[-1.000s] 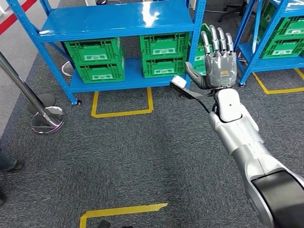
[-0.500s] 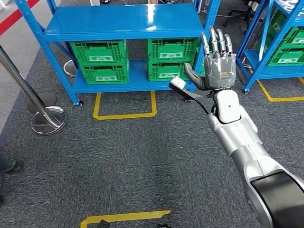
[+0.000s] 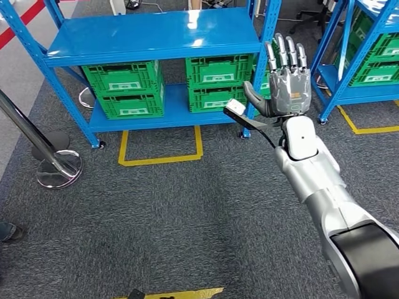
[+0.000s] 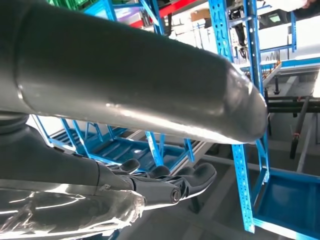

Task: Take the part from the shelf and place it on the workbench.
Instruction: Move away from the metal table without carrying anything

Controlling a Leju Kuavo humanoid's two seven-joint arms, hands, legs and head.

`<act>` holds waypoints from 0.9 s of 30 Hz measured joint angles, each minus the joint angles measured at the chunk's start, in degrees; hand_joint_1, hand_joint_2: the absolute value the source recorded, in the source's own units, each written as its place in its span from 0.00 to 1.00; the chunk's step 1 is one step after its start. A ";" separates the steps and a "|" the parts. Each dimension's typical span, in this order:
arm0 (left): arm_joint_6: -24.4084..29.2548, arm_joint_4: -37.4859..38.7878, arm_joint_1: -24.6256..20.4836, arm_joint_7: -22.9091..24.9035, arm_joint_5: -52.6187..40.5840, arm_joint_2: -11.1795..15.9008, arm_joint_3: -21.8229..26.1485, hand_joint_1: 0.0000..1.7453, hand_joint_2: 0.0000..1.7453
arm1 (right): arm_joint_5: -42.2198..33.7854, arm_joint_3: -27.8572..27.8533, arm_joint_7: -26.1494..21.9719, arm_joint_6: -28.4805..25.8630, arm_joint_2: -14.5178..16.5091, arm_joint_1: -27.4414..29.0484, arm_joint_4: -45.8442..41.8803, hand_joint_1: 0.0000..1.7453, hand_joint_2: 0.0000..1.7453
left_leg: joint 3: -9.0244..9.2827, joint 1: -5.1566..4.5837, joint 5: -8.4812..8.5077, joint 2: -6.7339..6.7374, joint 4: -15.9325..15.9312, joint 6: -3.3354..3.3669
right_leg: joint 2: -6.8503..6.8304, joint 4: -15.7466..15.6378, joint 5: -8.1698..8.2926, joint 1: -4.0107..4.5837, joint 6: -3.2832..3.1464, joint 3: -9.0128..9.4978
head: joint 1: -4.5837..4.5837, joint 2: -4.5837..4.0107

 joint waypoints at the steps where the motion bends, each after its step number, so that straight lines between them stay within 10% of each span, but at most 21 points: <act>1: 0.00 0.00 0.04 0.00 0.00 0.02 0.01 0.00 0.00 | -0.01 0.01 0.00 0.00 0.00 -0.02 0.00 0.00 0.00 | 1.10 0.00 2.98 0.05 -3.73 0.16 | -0.01 -0.02 -0.50 0.00 0.12 0.58 | 0.00 0.00; 3: 0.00 0.00 -0.01 0.04 -0.01 0.03 0.01 0.00 0.00 | -0.01 0.02 0.00 0.01 0.00 -0.10 -0.01 0.00 0.00 | 2.90 -0.25 5.91 0.26 -9.37 0.73 | 0.05 -0.23 -1.28 0.08 0.62 1.25 | 0.00 0.00; 7: 0.05 0.00 0.06 0.14 -0.02 0.04 0.04 0.00 0.00 | -0.06 -0.04 0.00 0.01 -0.02 0.02 -0.07 0.00 0.00 | 4.36 -0.54 5.61 0.32 -11.48 2.31 | -0.05 0.89 -1.34 0.03 2.00 1.01 | 0.14 -0.01; 13: 0.09 0.00 0.00 0.17 -0.01 0.01 0.08 0.00 0.00 | -0.32 -0.09 0.00 0.02 -0.21 0.51 -0.17 0.00 0.00 | 6.54 -0.96 3.98 -0.03 -11.74 3.72 | -0.12 15.98 -5.93 0.15 2.07 -10.25 | 0.52 0.00; 18: 0.09 0.01 0.06 0.17 -0.01 -0.15 0.09 0.00 0.00 | -0.38 -0.12 0.05 0.07 -0.22 0.43 -0.20 0.00 0.00 | 9.05 -1.45 1.81 -0.26 -11.71 3.28 | -0.19 0.93 3.86 1.00 0.57 -5.88 | 0.51 0.00; 23: 0.18 0.01 0.00 0.19 -0.05 -0.23 0.09 0.00 0.00 | -0.56 -0.20 0.12 0.17 -0.25 0.10 -0.33 0.00 0.00 | 8.73 -1.48 1.17 -0.19 -9.24 1.82 | -0.25 -1.51 4.47 0.84 -0.96 -3.42 | 0.48 0.00; 27: 0.28 0.00 -0.03 0.20 -0.05 -0.09 0.10 0.00 0.00 | -0.59 -0.19 0.14 0.19 -0.25 0.06 -0.33 0.00 0.00 | 1.16 -0.33 -3.60 -0.10 3.06 0.24 | -0.29 -1.77 3.54 0.63 -1.19 -2.20 | 0.20 0.00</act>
